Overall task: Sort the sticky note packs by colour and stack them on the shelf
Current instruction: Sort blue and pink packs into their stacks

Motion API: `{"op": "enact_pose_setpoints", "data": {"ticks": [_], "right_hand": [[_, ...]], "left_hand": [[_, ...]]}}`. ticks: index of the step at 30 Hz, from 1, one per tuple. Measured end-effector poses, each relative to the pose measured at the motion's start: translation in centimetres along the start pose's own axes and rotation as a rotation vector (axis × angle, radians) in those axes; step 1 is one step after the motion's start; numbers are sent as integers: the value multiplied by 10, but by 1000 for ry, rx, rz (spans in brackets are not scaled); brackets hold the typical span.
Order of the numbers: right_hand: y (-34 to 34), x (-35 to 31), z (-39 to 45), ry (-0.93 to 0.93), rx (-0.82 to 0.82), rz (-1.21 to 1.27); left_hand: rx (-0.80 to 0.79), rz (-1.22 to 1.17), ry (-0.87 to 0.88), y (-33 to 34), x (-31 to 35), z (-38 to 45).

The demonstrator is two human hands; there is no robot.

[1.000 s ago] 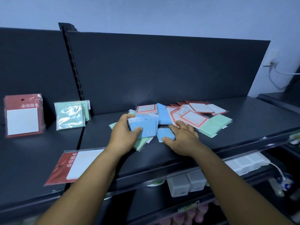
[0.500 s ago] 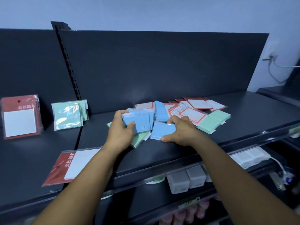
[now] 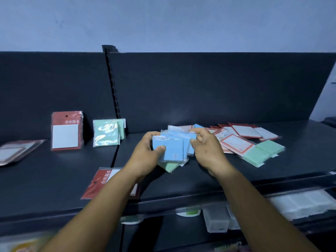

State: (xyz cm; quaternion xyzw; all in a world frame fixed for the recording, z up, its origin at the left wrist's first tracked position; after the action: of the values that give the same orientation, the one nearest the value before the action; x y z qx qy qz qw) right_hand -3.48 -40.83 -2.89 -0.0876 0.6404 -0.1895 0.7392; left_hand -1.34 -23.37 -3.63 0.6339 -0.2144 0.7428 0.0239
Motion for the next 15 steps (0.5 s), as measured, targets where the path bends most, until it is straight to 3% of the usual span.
{"op": "enact_pose_setpoints", "data": {"ticks": [15], "right_hand": [[198,-94,-9,-45,-148,161]], "left_hand": [[331,-103,-76,-184,-33,-102]]}}
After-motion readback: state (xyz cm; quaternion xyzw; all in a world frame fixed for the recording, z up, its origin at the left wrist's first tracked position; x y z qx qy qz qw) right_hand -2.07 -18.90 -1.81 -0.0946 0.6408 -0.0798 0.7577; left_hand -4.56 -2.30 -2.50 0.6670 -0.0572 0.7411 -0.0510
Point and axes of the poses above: each hand's wrist, its own z-axis towards the middle knuckle, its own y-axis out of the palm, x = y × z, the point moved 3 cm from there along z, towards the middle knuckle, and after that the axes turned 9 degrees about -x, right-handed, at the moved point
